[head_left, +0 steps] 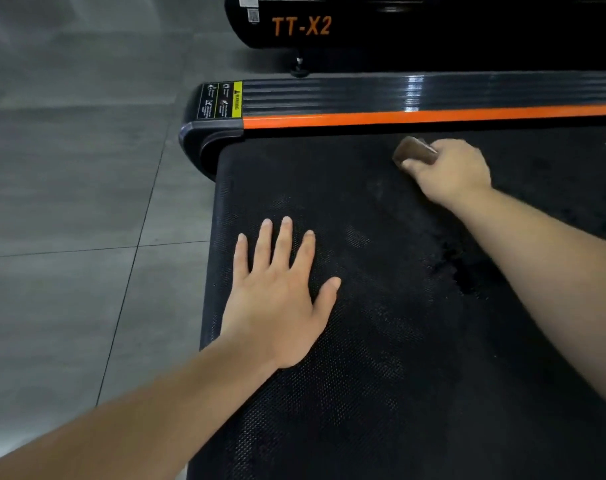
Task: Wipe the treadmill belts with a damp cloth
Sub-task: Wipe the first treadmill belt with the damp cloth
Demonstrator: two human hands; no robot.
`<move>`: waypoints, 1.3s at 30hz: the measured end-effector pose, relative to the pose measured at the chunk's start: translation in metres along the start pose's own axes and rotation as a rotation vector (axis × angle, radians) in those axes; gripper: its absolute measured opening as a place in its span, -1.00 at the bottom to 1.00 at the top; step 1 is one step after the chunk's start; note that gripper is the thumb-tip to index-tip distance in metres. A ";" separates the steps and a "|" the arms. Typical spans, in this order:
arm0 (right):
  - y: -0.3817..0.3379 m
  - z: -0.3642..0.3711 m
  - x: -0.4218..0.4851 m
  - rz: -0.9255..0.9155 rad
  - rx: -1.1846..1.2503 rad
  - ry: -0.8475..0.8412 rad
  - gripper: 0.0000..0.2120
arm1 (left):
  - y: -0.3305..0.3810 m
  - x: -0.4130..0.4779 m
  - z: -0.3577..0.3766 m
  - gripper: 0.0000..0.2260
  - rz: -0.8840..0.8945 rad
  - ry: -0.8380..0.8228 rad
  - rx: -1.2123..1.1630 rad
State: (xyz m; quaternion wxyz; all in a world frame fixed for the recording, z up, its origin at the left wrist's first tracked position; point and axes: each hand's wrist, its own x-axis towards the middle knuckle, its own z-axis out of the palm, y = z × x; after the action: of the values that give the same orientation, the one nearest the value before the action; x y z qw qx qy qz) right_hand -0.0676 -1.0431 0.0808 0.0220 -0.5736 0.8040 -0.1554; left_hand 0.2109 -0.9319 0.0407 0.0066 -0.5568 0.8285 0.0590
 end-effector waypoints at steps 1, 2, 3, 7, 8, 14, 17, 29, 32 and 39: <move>-0.002 0.002 -0.003 0.002 0.012 0.025 -0.67 | 0.000 0.000 0.000 -0.28 -0.005 0.000 0.004; -0.007 0.007 -0.014 -0.061 0.003 0.040 -0.66 | 0.000 0.000 -0.001 -0.28 -0.006 -0.001 0.006; -0.012 0.011 -0.029 -0.149 0.019 0.013 -0.66 | 0.000 0.000 -0.002 -0.28 -0.007 -0.001 0.006; -0.005 0.005 -0.062 -0.335 0.038 -0.136 -0.70 | 0.000 0.001 -0.001 -0.28 -0.011 -0.004 0.006; 0.002 0.001 -0.049 -0.262 0.008 -0.095 -0.69 | 0.000 0.002 -0.001 -0.27 -0.012 -0.002 0.006; -0.006 0.004 -0.065 -0.222 0.033 -0.028 -0.68 | 0.000 0.001 -0.001 -0.27 -0.013 0.013 0.002; 0.006 -0.004 -0.092 -0.351 0.045 -0.134 -0.75 | -0.001 0.001 0.001 -0.27 -0.010 0.021 -0.005; 0.041 -0.018 -0.113 -0.283 -0.043 -0.067 -0.67 | -0.001 0.001 0.004 -0.26 -0.016 0.056 -0.020; 0.051 -0.020 -0.099 -0.010 -0.021 0.046 -0.65 | -0.001 0.001 0.005 -0.26 -0.019 0.067 -0.022; 0.046 -0.026 -0.171 -0.361 0.060 -0.102 -0.73 | -0.002 0.002 0.005 -0.30 -0.016 0.061 -0.009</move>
State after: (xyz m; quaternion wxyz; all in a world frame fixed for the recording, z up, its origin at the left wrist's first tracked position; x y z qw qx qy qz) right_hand -0.0572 -0.8643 0.0687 0.0516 -0.7149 0.6807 -0.1517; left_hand 0.2119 -0.9336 0.0354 -0.0207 -0.5650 0.8236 0.0455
